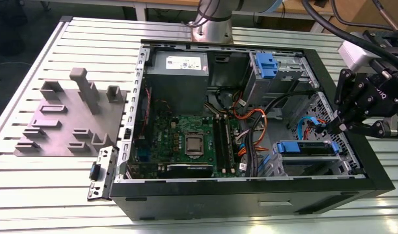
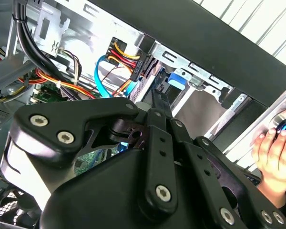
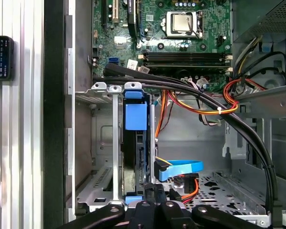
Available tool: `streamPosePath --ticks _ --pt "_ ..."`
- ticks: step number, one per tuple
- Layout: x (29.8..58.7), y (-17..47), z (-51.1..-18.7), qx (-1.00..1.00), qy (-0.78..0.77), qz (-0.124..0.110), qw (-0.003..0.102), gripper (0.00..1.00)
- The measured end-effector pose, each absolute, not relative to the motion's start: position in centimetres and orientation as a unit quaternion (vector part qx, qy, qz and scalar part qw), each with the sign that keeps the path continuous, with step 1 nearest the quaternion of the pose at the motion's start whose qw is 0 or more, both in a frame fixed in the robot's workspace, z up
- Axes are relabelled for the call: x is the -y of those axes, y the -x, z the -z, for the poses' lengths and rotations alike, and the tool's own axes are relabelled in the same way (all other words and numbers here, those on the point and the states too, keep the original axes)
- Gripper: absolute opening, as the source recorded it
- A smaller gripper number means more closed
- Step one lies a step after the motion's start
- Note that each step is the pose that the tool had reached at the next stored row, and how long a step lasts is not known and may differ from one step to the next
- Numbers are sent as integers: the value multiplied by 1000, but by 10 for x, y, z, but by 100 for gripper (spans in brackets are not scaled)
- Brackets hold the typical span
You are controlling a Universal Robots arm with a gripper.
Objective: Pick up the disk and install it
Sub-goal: 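Insert the first disk wire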
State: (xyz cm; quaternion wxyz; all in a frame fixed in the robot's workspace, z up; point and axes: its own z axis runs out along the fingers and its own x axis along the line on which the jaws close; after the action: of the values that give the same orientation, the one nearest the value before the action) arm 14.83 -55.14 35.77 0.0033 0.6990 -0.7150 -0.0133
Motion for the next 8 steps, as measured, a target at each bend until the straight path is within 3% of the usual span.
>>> streamPosePath --ticks 8 --pt "551 -149 -358 715 -699 13 3 11"
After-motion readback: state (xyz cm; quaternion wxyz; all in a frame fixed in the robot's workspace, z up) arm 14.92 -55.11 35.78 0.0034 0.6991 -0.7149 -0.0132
